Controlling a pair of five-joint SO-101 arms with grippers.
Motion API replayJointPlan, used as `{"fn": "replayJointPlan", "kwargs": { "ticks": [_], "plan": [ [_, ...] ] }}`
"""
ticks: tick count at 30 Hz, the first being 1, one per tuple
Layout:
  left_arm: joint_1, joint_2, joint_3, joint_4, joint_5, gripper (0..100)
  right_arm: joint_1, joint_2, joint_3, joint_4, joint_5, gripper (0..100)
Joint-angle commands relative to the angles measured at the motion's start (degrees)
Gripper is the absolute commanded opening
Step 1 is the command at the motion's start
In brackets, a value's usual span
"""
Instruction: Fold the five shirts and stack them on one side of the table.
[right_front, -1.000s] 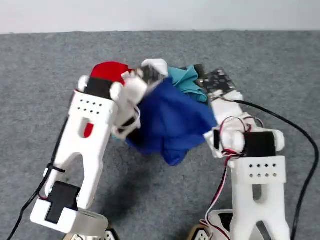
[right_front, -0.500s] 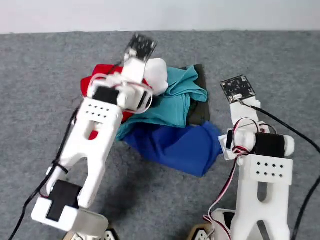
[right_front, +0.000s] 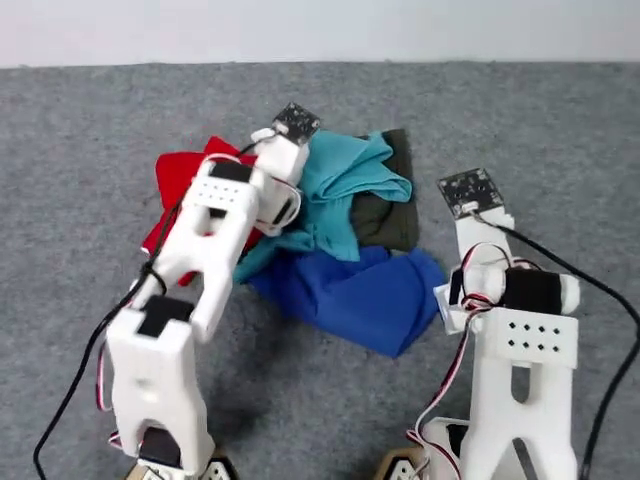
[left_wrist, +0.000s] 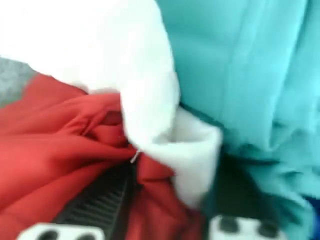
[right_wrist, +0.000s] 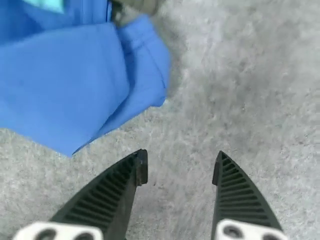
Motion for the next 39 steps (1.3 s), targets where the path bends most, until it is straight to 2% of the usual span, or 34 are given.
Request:
{"fn": "replayJointPlan", "kwargs": {
  "ticks": [1, 5, 10, 14, 18, 25, 27, 31, 39],
  "plan": [
    [-8.62, 4.92, -13.41, 10.90, -0.09, 4, 0.66, -1.27, 0.09, -1.10, 0.00, 22.1],
    [-17.58, 5.01, -29.58, 25.67, 2.29, 4, 0.57, -1.27, 0.09, -1.10, 0.00, 22.1],
    [-31.65, 5.01, -52.18, 38.42, 6.68, 4, 0.48, -1.27, 0.18, -1.10, 0.00, 22.1],
    [-42.46, 5.01, -62.81, 38.33, 8.53, 4, 0.40, -1.27, 0.26, -1.10, 0.00, 22.0],
    [-48.44, 4.92, -64.57, 38.33, 8.88, 4, 0.40, -1.19, 0.26, -1.10, 0.00, 22.0],
    [-49.14, 4.92, -60.88, 38.33, 8.88, 5, 0.40, -0.75, 0.35, -1.10, 0.00, 22.1],
    [-48.00, 4.92, -58.59, 38.33, 8.88, 10, 0.40, -0.66, 0.35, -1.10, 0.00, 22.2],
    [-44.66, 4.92, -52.35, 38.42, 8.88, 27, 0.40, -0.66, 0.35, -1.10, 0.00, 22.3],
    [-41.41, 4.75, -43.65, 38.42, 8.62, 41, 0.40, -0.66, 0.44, -1.10, 0.00, 22.3]
  ]
}}
